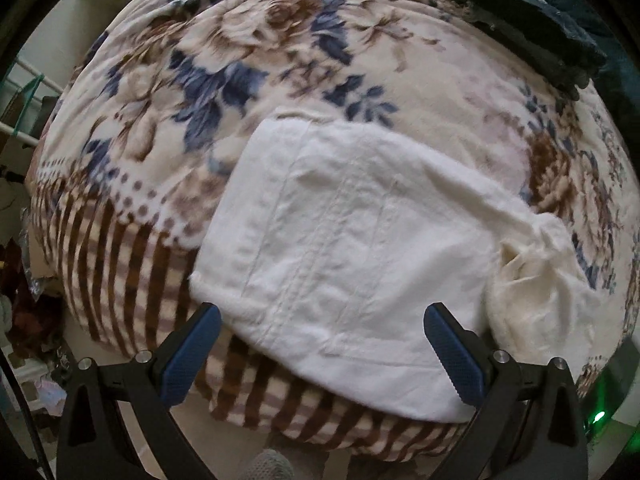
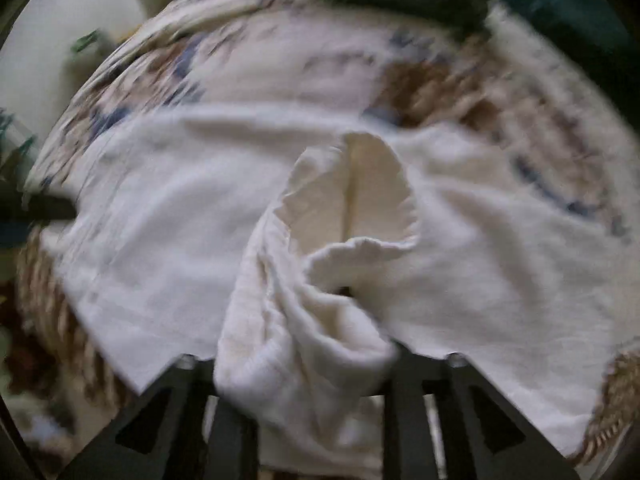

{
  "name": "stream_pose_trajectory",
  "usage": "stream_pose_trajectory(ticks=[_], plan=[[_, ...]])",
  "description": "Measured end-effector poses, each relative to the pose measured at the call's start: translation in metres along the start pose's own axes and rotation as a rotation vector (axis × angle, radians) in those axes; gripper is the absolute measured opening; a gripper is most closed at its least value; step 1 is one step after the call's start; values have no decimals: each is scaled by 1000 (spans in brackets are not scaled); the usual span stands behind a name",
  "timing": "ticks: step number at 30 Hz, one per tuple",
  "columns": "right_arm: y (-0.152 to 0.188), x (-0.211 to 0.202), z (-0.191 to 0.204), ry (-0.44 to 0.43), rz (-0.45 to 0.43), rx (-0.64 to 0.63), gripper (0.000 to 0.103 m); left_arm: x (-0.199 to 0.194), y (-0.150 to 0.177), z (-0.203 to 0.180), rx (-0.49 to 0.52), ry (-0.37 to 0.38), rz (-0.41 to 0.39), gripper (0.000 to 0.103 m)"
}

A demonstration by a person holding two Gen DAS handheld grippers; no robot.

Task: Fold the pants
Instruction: 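Grasp the bunched pants leg with the right tool and lay it down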

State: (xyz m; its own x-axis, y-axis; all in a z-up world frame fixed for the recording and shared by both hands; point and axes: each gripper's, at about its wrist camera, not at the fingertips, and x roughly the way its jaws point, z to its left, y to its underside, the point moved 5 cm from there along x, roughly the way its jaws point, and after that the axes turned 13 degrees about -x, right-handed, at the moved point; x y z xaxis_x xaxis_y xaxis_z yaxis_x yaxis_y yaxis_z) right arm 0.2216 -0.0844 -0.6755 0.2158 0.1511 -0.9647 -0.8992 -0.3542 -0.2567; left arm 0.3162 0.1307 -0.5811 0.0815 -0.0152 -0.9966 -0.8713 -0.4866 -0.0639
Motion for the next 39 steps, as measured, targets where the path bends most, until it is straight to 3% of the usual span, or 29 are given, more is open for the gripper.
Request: stream_pose_trajectory(ticks=[1, 3, 5, 6, 10, 12, 13, 14, 17, 18, 21, 25, 27, 31, 32, 33, 36, 38, 39], plan=[[3, -3, -2, -67, 10, 11, 46, -2, -1, -5, 3, 4, -3, 103], [12, -19, -14, -220, -2, 94, 71, -1, -6, -20, 13, 29, -5, 103], [24, -43, -39, -367, -23, 235, 72, 2, -6, -40, 25, 72, 20, 103], [31, -53, -53, -399, -36, 288, 72, 3, -3, -50, 28, 94, 36, 103], [70, -87, -125, -338, -52, 473, 72, 11, 18, -114, 96, 182, 118, 103], [92, -92, -161, -275, -42, 538, 72, 20, 32, -144, 186, 156, 133, 103], [101, -91, -176, -230, -21, 555, 72, 29, 41, -156, 239, 94, 120, 103], [112, -88, -192, -171, 12, 571, 72, 44, 51, -165, 313, -23, 104, 103], [141, -71, -226, -79, 135, 624, 73, 71, 59, -157, 369, -192, 90, 103], [154, -61, -234, -79, 197, 651, 72, 77, 60, -146, 359, -215, 99, 103], [181, -37, -235, -122, 366, 653, 72, 78, 62, -114, 304, -177, 126, 103], [200, -34, -224, -218, 447, 589, 72, 65, 72, -98, 283, -140, 161, 103], [201, -39, -224, -240, 460, 589, 72, 59, 79, -101, 269, -97, 184, 103], [195, -57, -241, -253, 386, 653, 72, 62, 89, -121, 265, -30, 192, 102], [192, -60, -247, -270, 350, 698, 72, 65, 91, -128, 268, -21, 191, 92], [193, -61, -253, -289, 329, 743, 72, 67, 93, -134, 276, -11, 182, 67], [194, -53, -273, -335, 263, 840, 72, 64, 99, -144, 317, -20, 152, 26], [189, -42, -281, -363, 228, 839, 67, 56, 103, -141, 304, -7, 134, 17], [188, -36, -280, -366, 226, 821, 50, 53, 105, -140, 299, -7, 127, 14]])
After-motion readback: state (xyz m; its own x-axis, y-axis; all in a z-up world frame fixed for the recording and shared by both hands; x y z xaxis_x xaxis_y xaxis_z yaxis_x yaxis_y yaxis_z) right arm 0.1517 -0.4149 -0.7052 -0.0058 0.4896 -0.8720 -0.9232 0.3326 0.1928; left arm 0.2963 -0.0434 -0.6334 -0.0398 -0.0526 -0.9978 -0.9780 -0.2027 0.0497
